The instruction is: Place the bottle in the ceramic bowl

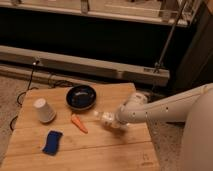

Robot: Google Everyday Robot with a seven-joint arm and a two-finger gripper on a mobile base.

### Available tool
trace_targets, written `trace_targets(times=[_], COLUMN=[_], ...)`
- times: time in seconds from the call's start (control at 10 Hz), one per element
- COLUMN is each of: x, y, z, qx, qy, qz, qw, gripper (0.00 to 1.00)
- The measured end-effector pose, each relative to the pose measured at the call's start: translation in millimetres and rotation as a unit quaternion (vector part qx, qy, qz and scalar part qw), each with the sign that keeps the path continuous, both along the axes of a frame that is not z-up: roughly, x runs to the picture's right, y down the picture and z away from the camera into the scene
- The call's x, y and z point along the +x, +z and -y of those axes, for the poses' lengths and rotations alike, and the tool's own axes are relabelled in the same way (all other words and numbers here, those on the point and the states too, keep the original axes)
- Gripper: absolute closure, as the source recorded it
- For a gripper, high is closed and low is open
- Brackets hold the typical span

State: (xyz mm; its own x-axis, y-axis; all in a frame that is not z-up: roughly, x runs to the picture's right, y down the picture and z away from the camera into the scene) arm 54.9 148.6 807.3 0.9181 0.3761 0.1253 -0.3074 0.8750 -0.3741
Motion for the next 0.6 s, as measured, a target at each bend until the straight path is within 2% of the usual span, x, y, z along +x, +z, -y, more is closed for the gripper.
trace_targets(times=[0.1, 0.3, 0.6], x=[-3, -26, -65], y=[-2.4, -0.4, 2.8], z=[11, 38, 97], qx=[0.011, 0.029, 0.067], qy=[-0.003, -0.009, -0.026], qz=[0.01, 0.04, 0.081], qw=[0.9999, 0.9987, 0.9942], gripper=[1.0, 1.0, 1.0])
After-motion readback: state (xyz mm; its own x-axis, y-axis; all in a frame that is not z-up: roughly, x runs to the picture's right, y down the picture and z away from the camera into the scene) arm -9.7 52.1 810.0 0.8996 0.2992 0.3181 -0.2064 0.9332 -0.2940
